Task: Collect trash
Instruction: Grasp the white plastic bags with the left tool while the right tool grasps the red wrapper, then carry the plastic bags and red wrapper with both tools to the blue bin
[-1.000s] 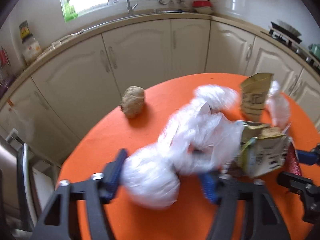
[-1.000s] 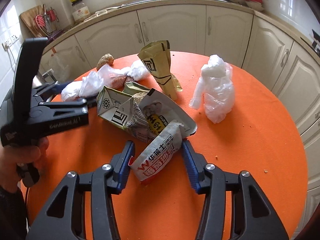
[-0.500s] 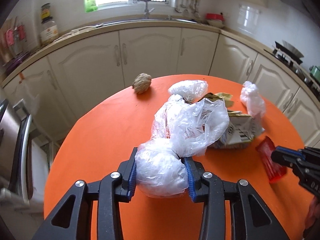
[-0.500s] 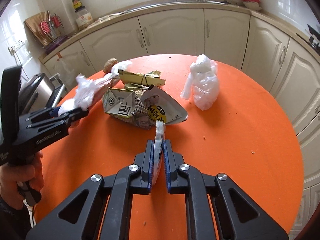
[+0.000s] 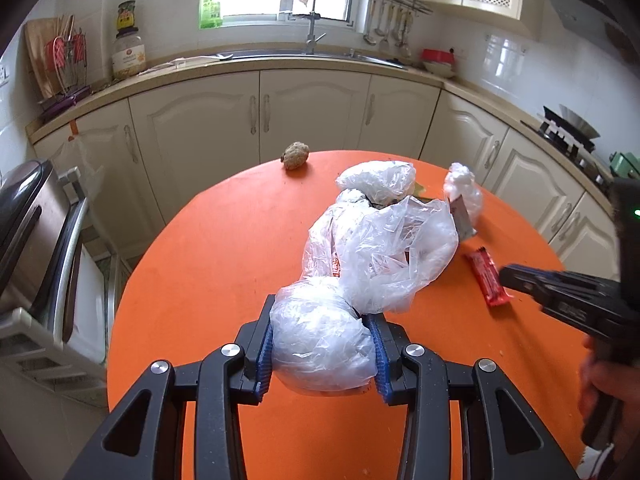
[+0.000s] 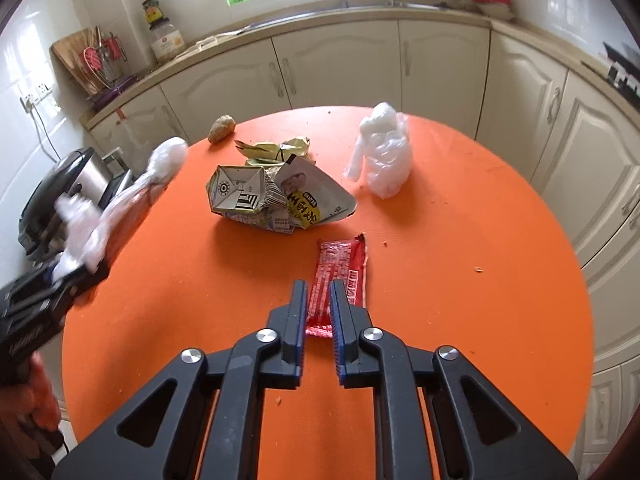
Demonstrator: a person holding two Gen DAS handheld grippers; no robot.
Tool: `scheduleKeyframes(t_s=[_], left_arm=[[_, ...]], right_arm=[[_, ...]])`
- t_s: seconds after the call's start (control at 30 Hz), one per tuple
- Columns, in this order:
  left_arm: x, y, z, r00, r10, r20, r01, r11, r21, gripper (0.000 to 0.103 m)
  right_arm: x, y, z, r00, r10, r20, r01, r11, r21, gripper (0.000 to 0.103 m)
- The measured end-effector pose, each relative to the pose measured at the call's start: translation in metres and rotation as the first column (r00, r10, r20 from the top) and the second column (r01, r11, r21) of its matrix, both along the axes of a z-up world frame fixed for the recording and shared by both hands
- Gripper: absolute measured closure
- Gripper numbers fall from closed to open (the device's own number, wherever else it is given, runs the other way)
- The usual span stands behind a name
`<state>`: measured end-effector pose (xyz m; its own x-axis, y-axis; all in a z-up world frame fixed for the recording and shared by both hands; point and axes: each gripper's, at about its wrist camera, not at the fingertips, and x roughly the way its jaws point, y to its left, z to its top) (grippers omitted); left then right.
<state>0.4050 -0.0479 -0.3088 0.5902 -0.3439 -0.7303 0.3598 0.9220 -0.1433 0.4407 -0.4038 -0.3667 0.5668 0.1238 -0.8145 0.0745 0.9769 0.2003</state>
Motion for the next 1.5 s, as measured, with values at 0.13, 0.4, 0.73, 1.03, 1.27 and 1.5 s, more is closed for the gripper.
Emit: scheduleKeyframes(t_s=[0.13, 0.4, 0.73, 1.03, 1.27, 1.5], left_arm=[[0.005, -0.006, -0.003, 1.000, 0.002, 0.004, -0.002, 1.000, -0.001, 0.067], [0.035, -0.018, -0.003, 1.000, -0.009, 0.017, 0.009, 1.000, -0.015, 0.067], [0.030, -0.039, 0.003, 0.997, -0.038, 0.069, 0.040, 0.999, -0.027, 0.067], [-0.022, -0.063, 0.021, 0.987, -0.114, 0.115, 0.118, 0.992, -0.032, 0.067], [-0.068, -0.106, 0.047, 0.959, -0.225, 0.170, 0.236, 0.971, -0.048, 0.067], [-0.125, -0.185, 0.069, 0.890, -0.410, 0.201, 0.429, 0.901, -0.064, 0.067]], right_arm=[[0.009, 0.000, -0.014, 0.999, -0.011, -0.036, 0.011, 1.000, -0.012, 0.050], [0.005, 0.001, -0.016, 1.000, 0.018, -0.009, -0.018, 0.998, -0.060, 0.080], [-0.032, -0.026, 0.000, 0.999, 0.000, 0.034, -0.002, 0.999, 0.042, 0.092], [-0.073, -0.048, 0.036, 0.993, -0.041, 0.115, 0.035, 0.998, 0.050, 0.092], [-0.129, -0.092, 0.076, 0.973, -0.119, 0.200, 0.115, 0.993, 0.033, 0.092], [-0.210, -0.164, 0.107, 0.929, -0.271, 0.253, 0.282, 0.959, -0.008, 0.096]])
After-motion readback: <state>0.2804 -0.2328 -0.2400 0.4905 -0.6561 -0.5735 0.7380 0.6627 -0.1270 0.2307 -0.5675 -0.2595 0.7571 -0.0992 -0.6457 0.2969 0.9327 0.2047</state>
